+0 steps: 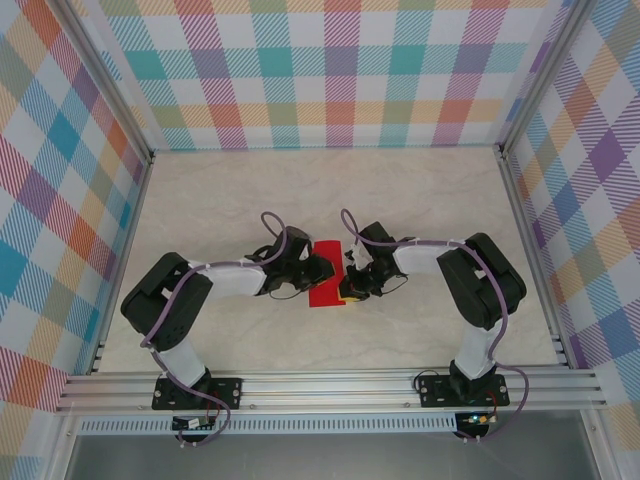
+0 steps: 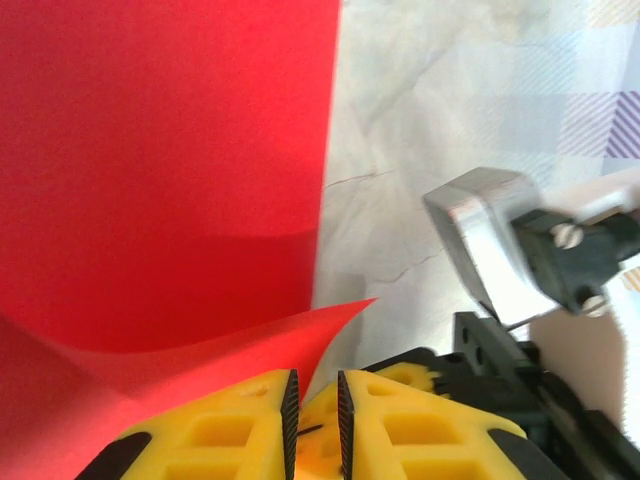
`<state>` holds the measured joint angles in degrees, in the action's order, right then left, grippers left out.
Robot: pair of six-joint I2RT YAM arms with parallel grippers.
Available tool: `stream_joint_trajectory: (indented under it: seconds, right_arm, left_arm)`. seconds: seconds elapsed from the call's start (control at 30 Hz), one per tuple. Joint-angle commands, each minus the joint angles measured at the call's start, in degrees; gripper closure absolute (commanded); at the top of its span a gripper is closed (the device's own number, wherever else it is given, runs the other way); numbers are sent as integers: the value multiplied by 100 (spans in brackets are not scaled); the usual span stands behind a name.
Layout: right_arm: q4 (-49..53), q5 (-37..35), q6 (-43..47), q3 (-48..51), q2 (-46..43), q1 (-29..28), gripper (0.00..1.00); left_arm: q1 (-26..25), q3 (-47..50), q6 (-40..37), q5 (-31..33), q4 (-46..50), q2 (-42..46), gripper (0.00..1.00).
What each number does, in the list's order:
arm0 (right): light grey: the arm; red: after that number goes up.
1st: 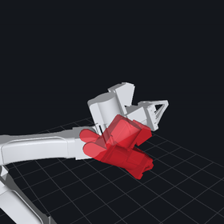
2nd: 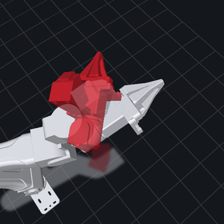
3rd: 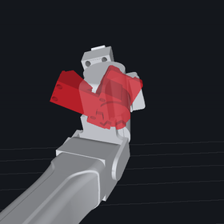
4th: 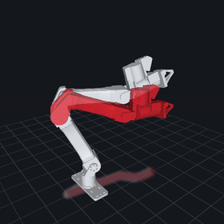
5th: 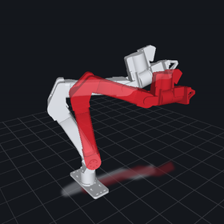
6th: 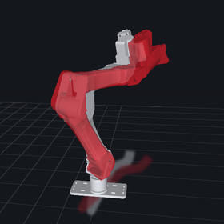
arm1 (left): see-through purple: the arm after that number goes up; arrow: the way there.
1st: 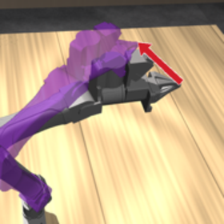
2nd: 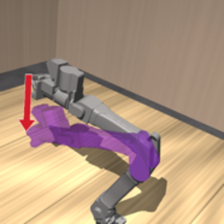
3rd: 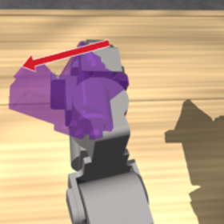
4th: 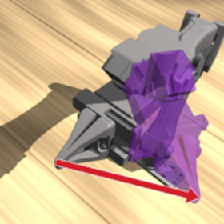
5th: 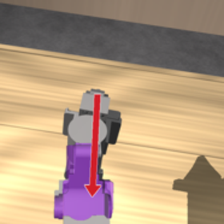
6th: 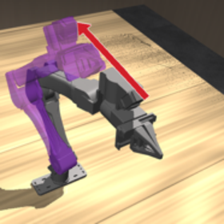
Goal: Fold a paper plane with a square sheet of paper (pick it up from the middle)
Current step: Fold the triangle a second time at the center of the table.
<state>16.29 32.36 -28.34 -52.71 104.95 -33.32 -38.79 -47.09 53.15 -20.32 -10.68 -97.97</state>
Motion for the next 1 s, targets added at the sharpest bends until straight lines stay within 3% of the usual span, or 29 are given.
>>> stream_joint_trajectory:
  seconds: [0.0,0.27,0.6,0.77,0.97]
  right_arm:
    - [421,-511,-32,173,334,-56,95]
    - [428,-538,-31,232,345,-57,95]
    - [506,-635,-14,211,369,-52,95]
    - [511,-633,-14,200,386,-58,95]
    - [490,-610,-27,199,416,-53,95]
  left_arm:
    - [-68,-216,-93,21,32,-311,81]
    - [-68,-74,-62,268,-32,-757,100]
    - [-68,-98,-478,543,276,-280,100]
    - [-67,-163,-781,532,371,52,93]
    - [-46,-47,-801,614,272,-81,92]
